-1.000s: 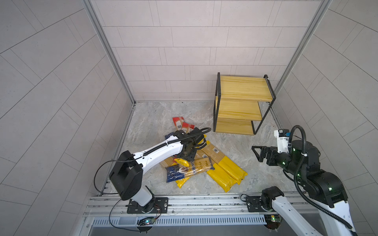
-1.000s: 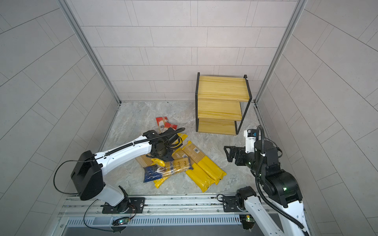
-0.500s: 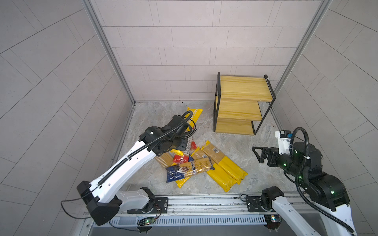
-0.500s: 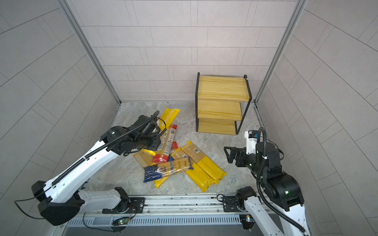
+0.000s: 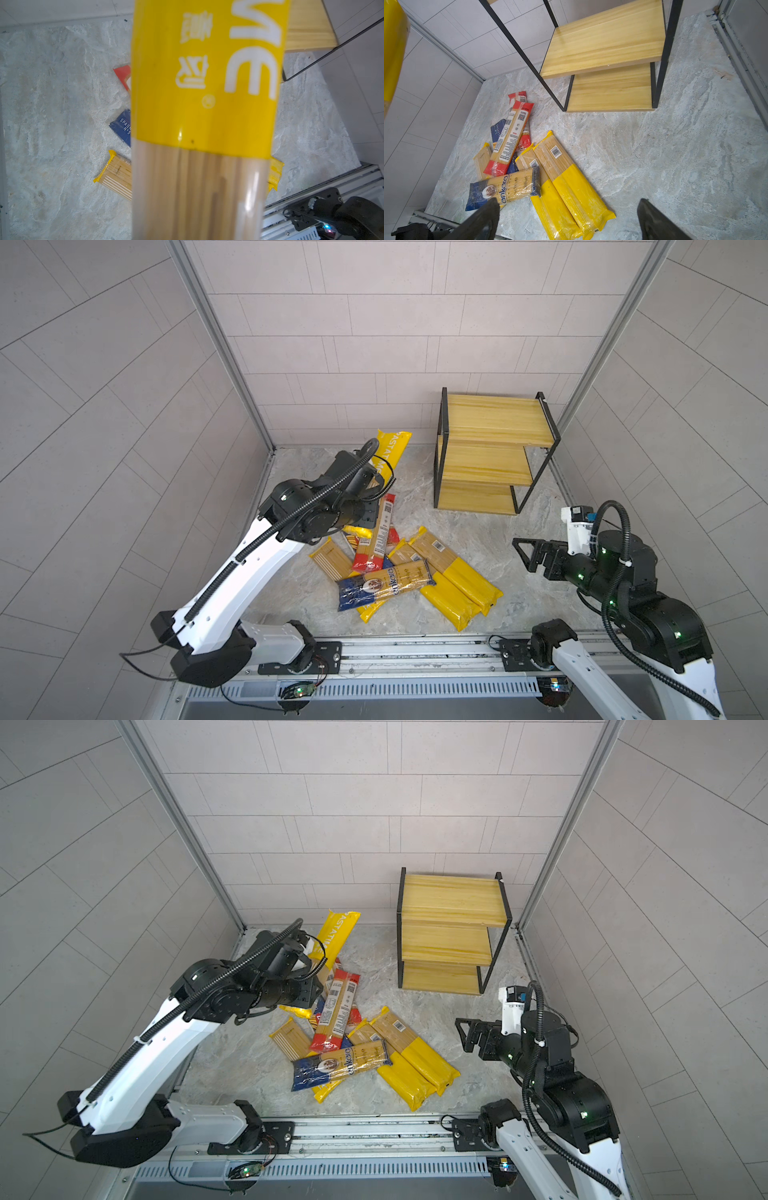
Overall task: Arrange pasta packages on shelves
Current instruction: Pick up the pasta bag from the pasta bags, then place the pasta bag on the shelf.
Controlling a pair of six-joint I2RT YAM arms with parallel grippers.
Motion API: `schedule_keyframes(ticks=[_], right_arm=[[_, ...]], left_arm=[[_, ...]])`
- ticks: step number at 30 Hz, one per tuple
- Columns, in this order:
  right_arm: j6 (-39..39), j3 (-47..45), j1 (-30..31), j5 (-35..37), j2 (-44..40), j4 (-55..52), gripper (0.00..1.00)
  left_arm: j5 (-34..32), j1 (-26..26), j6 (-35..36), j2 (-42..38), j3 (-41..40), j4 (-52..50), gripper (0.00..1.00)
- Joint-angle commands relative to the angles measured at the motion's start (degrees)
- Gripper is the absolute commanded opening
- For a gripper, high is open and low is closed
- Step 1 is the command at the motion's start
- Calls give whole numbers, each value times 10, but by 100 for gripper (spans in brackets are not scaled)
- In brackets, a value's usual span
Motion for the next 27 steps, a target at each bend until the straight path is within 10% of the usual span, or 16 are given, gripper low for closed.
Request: schedule_keyframes(ticks=[1, 17, 27], right_arm=[[3, 16, 1, 11, 0, 8, 99], [-24, 41, 1, 50, 9, 4, 99], [-39, 32, 1, 69, 13, 23, 99]], left_arm=[[19, 1, 13, 22, 88, 63, 0], [74, -35, -5, 347, 558, 71, 0], [65, -70, -59, 417, 569, 248, 0]])
